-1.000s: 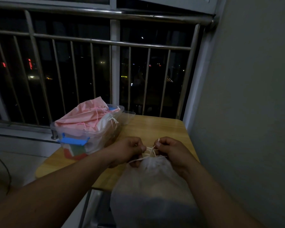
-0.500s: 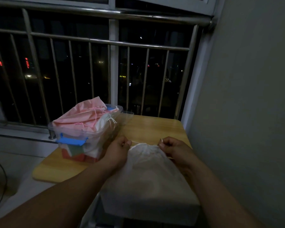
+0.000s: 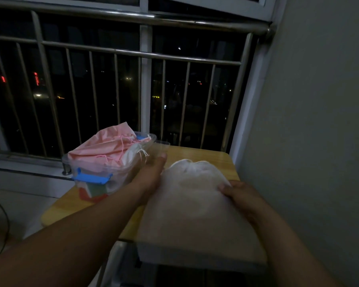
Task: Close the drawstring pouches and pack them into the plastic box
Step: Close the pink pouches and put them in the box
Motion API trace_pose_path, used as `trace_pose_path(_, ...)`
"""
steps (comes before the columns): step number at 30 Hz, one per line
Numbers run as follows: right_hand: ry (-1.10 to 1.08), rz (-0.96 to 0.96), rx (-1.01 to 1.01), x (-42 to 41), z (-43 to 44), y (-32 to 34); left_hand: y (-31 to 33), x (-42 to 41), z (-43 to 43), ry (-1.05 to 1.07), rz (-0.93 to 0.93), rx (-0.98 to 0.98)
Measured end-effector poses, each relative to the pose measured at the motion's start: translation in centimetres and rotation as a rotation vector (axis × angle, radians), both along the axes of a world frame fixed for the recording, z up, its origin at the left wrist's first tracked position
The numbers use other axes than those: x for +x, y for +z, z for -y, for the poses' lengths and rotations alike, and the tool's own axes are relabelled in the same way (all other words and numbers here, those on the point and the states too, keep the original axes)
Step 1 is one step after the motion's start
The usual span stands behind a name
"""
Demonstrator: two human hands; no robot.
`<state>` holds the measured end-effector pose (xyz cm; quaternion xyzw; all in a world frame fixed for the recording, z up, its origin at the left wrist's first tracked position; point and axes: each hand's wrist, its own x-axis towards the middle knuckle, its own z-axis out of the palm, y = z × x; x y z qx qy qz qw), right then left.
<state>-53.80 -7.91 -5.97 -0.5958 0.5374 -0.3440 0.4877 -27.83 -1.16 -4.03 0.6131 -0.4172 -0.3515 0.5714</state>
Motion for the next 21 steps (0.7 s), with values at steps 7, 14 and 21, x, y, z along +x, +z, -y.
trace_pose_path(7, -0.104, 0.016, -0.011, -1.3, 1.9, -0.3, -2.1, 0.6, -1.8, -0.328, -0.011, 0.254)
trace_pose_path(14, 0.052, -0.065, 0.152, -2.0, 1.7, -0.4, -2.7, 2.0, 0.4, -0.132, 0.067, 0.185)
trace_pose_path(21, -0.074, 0.13, 0.13, -2.2, 2.7, -1.8, -3.1, 1.6, -0.2, -0.279, -0.145, 0.221)
